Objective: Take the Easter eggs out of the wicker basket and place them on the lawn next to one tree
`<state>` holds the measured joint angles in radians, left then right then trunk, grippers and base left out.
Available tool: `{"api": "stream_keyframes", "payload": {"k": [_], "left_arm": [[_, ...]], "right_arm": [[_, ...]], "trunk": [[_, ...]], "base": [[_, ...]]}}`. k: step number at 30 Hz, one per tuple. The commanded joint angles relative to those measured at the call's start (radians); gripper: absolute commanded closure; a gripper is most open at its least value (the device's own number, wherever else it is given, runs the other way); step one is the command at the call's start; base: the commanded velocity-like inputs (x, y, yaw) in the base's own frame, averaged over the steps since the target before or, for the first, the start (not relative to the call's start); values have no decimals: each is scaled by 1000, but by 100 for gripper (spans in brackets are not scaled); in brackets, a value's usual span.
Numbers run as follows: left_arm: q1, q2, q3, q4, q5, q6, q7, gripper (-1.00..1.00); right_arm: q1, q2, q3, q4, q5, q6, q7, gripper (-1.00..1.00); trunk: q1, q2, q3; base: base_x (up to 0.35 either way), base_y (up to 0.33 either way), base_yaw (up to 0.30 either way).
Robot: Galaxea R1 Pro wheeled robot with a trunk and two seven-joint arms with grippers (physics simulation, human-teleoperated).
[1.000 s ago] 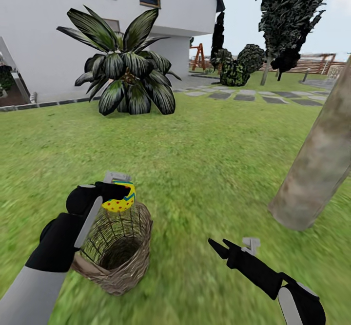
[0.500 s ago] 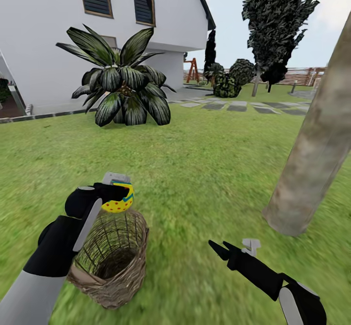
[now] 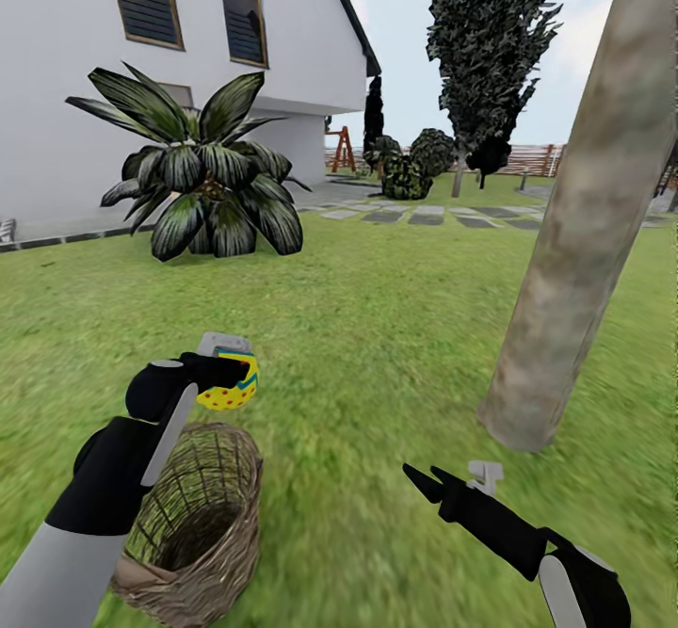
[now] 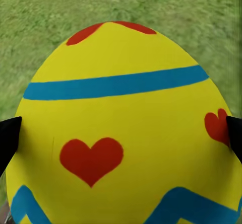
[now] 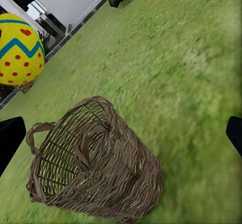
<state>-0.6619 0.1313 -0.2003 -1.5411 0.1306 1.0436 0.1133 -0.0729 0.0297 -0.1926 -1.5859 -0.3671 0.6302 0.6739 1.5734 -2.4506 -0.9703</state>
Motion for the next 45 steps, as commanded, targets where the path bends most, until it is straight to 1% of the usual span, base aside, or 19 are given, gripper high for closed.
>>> {"api": "stream_keyframes", "payload": {"k": [1,5,13,17,28,37,45], "left_arm": [[-1,1,-2,-1,11,4,10,100],[-1,2,-2,-2,11,4,11,100],[-1,1,-4,-2,11,4,20,100],[-1,1,-4,-2,11,4,44,100],[-1,1,-4,-2,11,4,49,100],[-1,1,-4,-2,11,4,49,100],[-1,1,-4,0,11,4,55,100]], "right_arm": [[-1,1,-2,0,-4,7,3,-100],[-1,1,-2,0,-3,7,3,-100],[-1,1,-2,0,-4,6,3,-100],[-1,1,-2,0,-4,6,3,-100],[-1,1,-2,0,-4,7,3,-100],[-1,1,-2,0,-3,8,3,-100],[-1,1,-2,0,-2,8,3,-100]], "trunk": [[0,0,-1],[0,0,0],[0,0,1],[0,0,5],[0,0,17],[0,0,27],[0,0,36]], "base": [[0,0,-55],[-64,-6,-15],[-236,-145,-29],[-206,-225,-178],[-88,-277,-213],[10,-285,-222],[232,-205,-200]]}}
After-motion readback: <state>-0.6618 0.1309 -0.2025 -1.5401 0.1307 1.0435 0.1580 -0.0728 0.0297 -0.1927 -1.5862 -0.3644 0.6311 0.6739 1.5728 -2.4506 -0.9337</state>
